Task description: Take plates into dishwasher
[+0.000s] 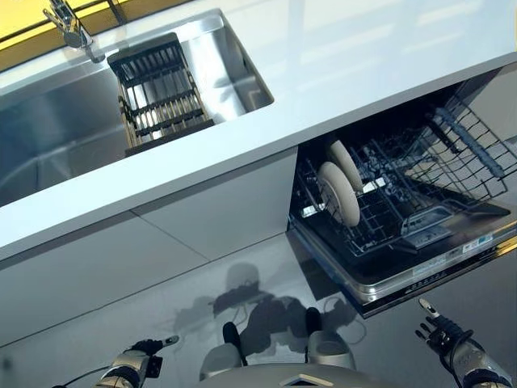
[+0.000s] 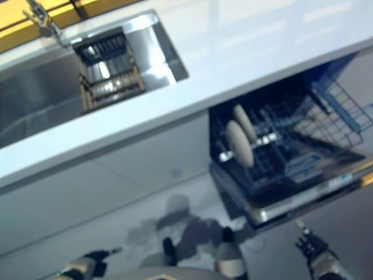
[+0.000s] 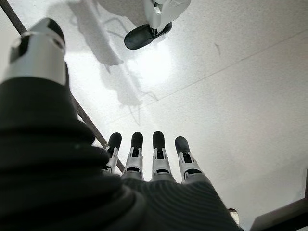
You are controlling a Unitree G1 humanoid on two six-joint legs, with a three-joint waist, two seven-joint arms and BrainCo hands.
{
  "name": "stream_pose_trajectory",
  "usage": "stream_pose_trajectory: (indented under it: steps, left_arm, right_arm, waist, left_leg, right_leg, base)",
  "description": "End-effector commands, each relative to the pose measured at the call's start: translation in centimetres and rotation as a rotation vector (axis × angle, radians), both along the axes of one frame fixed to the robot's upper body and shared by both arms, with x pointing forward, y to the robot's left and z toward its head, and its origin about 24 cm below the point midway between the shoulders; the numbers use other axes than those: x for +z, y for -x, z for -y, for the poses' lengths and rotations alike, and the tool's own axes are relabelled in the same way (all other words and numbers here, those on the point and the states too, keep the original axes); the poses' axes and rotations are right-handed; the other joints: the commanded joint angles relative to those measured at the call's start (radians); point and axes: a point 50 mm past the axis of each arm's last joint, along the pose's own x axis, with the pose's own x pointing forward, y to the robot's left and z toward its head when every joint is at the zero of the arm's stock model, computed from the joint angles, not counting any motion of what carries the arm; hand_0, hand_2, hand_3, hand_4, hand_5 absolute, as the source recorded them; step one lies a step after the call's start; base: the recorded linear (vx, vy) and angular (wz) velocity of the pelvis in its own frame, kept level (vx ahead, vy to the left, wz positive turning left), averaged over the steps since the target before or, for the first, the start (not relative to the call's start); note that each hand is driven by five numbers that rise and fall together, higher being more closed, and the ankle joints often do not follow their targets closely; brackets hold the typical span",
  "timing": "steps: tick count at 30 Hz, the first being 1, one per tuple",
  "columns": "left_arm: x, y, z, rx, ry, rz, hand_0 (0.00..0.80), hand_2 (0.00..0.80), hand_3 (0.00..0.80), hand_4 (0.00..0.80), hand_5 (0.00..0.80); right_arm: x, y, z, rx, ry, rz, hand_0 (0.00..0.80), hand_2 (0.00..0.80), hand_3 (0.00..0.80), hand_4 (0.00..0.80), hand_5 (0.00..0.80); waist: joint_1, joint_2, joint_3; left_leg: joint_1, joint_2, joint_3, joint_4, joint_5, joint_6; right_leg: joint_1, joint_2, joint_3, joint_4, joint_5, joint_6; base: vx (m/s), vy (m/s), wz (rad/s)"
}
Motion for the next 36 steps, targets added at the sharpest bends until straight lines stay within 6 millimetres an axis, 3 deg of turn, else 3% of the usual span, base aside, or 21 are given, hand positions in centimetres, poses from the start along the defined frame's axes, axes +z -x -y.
stream_pose_trajectory:
  steps: [1, 12, 18, 21, 28, 36]
  left_arm:
    - [0.6, -1.4, -0.9, 0.004, -0.027, 0.025, 0.000, 0.000, 0.000, 0.000, 0.000]
    - [0.9, -3.6, 0.5, -0.035, 0.034, 0.092, 0.000, 0.000, 0.000, 0.000, 0.000]
    - [0.9, -3.7, 0.9, -0.047, 0.062, 0.103, 0.000, 0.000, 0.000, 0.000, 0.000]
    - [0.5, -3.4, 1.8, -0.061, 0.088, 0.108, 0.000, 0.000, 0.000, 0.000, 0.000]
    - [0.1, -2.8, 2.5, -0.087, 0.108, 0.102, 0.000, 0.000, 0.000, 0.000, 0.000]
    - [-0.9, -0.5, 3.5, -0.133, 0.130, 0.035, 0.000, 0.000, 0.000, 0.000, 0.000]
  right_arm:
    - [1.0, -2.0, 0.7, -0.048, 0.037, 0.070, 0.000, 0.000, 0.000, 0.000, 0.000]
    - [4.0, -5.1, 2.5, -0.019, 0.131, 0.227, 0.000, 0.000, 0.000, 0.000, 0.000]
    - [7.1, -9.5, 1.8, 0.082, 0.186, 0.439, 0.000, 0.000, 0.000, 0.000, 0.000]
    - [10.1, -12.4, 1.4, 0.150, 0.206, 0.600, 0.000, 0.000, 0.000, 0.000, 0.000]
    - [15.4, -16.9, 0.0, 0.286, 0.250, 0.848, 0.000, 0.000, 0.000, 0.000, 0.000]
    - [20.9, -20.0, -1.4, 0.402, 0.271, 1.058, 0.000, 0.000, 0.000, 0.000, 0.000]
  waist:
    - [-0.007, -0.017, 0.024]
    - [-0.022, 0.082, 0.091]
    - [-0.021, 0.113, 0.115]
    - [-0.017, 0.132, 0.123]
    - [0.002, 0.144, 0.112]
    - [0.034, 0.137, 0.081]
  left_leg:
    - [-0.113, 0.022, -0.018, 0.025, 0.083, 0.007]
    - [-0.132, -0.011, -0.032, 0.032, 0.092, -0.001]
    - [-0.155, -0.030, -0.042, 0.067, 0.078, 0.006]
    - [-0.173, -0.042, -0.042, 0.098, 0.066, 0.009]
    - [-0.167, -0.061, -0.048, 0.146, 0.034, 0.016]
    - [-0.143, -0.064, -0.045, 0.209, -0.004, 0.022]
  right_leg:
    - [-0.074, -0.033, -0.007, 0.226, -0.150, -0.017]
    - [-0.157, -0.059, 0.013, 0.312, -0.183, -0.032]
    - [-0.219, -0.079, 0.021, 0.397, -0.211, -0.043]
    - [-0.253, -0.095, 0.024, 0.446, -0.227, -0.053]
    - [-0.258, -0.126, 0.013, 0.513, -0.265, -0.063]
    - [-0.219, -0.150, -0.009, 0.549, -0.282, -0.066]
  base:
    - [-0.093, 0.032, 0.02]
    - [-0.067, 0.057, 0.03]
    - [-0.058, 0.055, 0.02]
    - [-0.053, 0.090, -0.02]
    - [0.005, 0.048, 0.01]
    - [0.083, 0.018, 0.03]
